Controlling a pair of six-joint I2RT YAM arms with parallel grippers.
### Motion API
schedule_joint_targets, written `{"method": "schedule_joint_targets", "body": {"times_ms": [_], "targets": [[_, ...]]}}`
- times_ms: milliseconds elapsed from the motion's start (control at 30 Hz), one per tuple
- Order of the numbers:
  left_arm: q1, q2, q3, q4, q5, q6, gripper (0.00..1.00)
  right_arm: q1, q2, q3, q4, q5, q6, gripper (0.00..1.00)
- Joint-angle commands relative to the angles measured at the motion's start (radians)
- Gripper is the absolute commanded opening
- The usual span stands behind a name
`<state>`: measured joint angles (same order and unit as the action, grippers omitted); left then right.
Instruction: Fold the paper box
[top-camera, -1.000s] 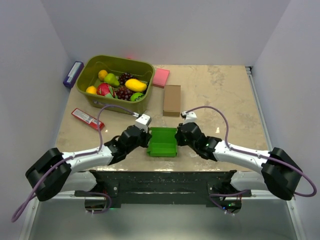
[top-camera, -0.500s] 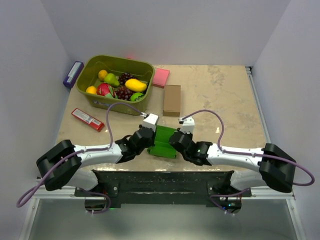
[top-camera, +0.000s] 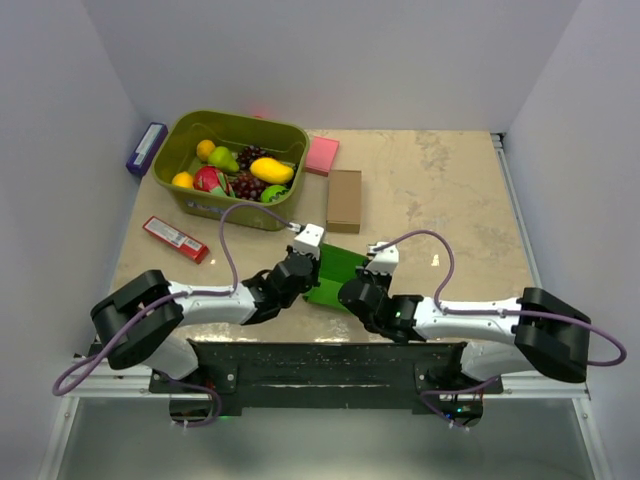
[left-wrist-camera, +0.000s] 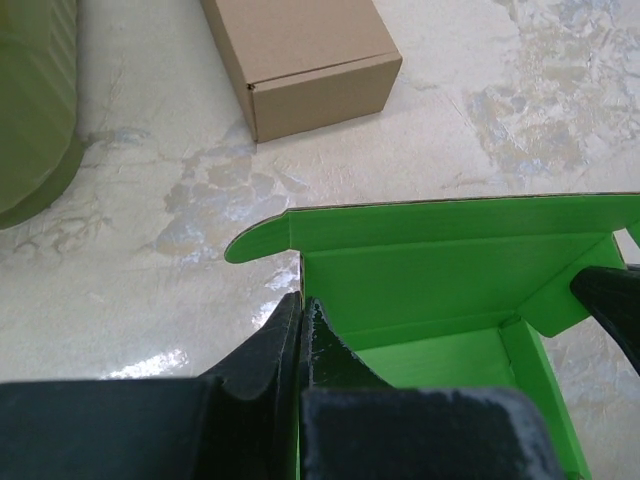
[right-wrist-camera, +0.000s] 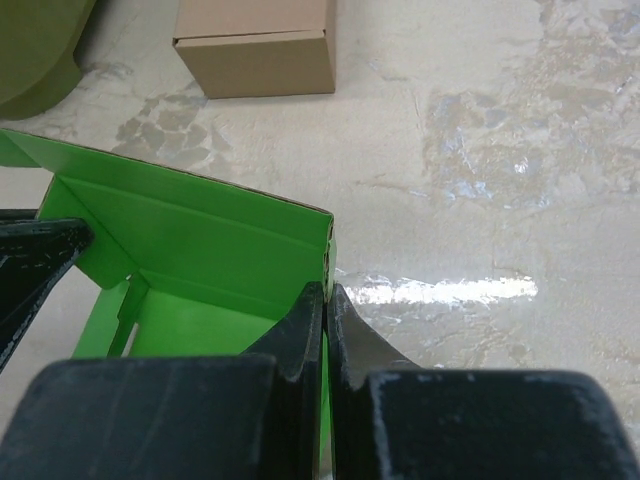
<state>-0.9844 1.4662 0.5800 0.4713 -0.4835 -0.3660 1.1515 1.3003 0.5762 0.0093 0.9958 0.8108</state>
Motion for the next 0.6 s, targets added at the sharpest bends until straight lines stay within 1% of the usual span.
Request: {"method": "schedule_joint_targets", "body": {"times_ms": [0, 100, 200, 233, 267, 333, 433, 567], "targets": [[-0.072, 0.022, 0.018, 0.202, 0.109, -0.054, 0.0, 0.071, -0.007, 0.016, 0.21, 0.084, 0.132, 0.0], [-0.091, 0.026, 0.0, 0.217, 0.091, -0.07, 0.0, 0.103, 0.017, 0.031, 0.156, 0.118, 0.188, 0.0], [-0.106, 0.026, -0.017, 0.216, 0.071, -0.085, 0.0, 0.135, 0.051, 0.063, 0.063, 0.144, 0.264, 0.0], [-0.111, 0.025, -0.025, 0.216, 0.06, -0.094, 0.0, 0.154, 0.071, 0.073, 0.01, 0.148, 0.281, 0.0], [-0.118, 0.022, -0.041, 0.216, 0.056, -0.1, 0.0, 0.158, 0.079, 0.094, -0.008, 0.155, 0.322, 0.0], [-0.125, 0.016, -0.06, 0.216, 0.034, -0.119, 0.0, 0.172, 0.091, 0.117, -0.118, 0.165, 0.366, 0.0], [-0.135, 0.006, -0.095, 0.216, 0.007, -0.114, 0.0, 0.18, 0.091, 0.152, -0.219, 0.178, 0.438, 0.0], [-0.134, -0.036, -0.109, 0.185, 0.011, -0.074, 0.0, 0.189, 0.039, 0.11, -0.198, 0.201, 0.429, 0.0]]}}
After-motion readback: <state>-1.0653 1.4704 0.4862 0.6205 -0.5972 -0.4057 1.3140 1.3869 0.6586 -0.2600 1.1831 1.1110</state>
